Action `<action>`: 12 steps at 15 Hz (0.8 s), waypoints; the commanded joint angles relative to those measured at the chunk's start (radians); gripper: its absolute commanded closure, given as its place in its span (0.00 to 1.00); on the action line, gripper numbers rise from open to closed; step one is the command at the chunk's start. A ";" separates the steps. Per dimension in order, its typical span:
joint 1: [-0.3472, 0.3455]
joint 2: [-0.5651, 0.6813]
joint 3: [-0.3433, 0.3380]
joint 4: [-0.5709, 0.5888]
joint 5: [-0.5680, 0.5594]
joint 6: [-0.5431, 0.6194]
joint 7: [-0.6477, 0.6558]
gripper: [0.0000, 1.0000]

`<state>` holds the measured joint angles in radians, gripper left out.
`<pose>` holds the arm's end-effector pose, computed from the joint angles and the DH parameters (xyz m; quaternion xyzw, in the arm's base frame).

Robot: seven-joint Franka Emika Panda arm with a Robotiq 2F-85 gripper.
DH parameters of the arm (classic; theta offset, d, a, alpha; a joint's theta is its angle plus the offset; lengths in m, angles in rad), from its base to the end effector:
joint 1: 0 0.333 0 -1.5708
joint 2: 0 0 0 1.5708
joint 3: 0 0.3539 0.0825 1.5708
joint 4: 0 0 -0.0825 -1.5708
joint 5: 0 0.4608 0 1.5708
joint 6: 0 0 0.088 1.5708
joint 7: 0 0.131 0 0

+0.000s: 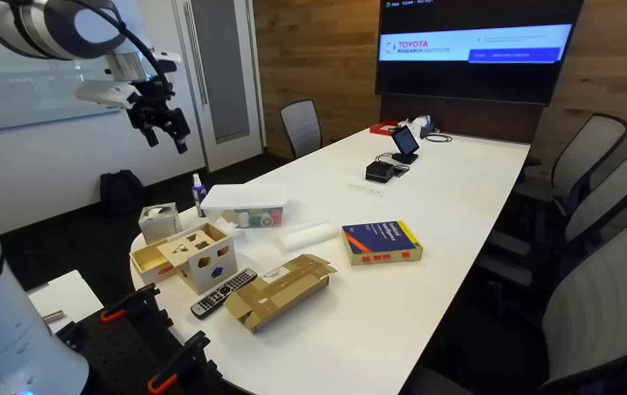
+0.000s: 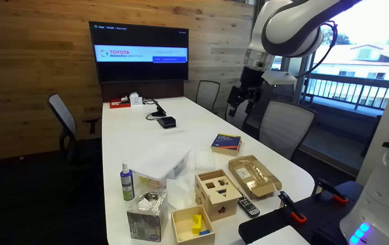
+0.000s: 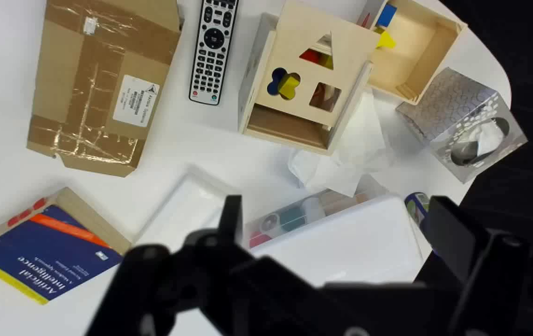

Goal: Move the small crate closer to the cube-shaped object

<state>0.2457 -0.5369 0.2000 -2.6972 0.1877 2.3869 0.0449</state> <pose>0.3933 0.1852 0.3796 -0.9851 -0.1297 -0.1034 0.0458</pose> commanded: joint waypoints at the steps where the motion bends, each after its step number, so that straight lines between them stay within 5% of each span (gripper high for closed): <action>1: 0.008 0.000 -0.008 0.001 -0.006 -0.002 0.005 0.00; 6: 0.026 0.118 0.083 0.018 0.015 0.022 0.149 0.00; 12: 0.073 0.364 0.316 0.049 -0.006 0.159 0.538 0.00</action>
<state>0.2984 -0.3131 0.4492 -2.6900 0.1878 2.4760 0.4322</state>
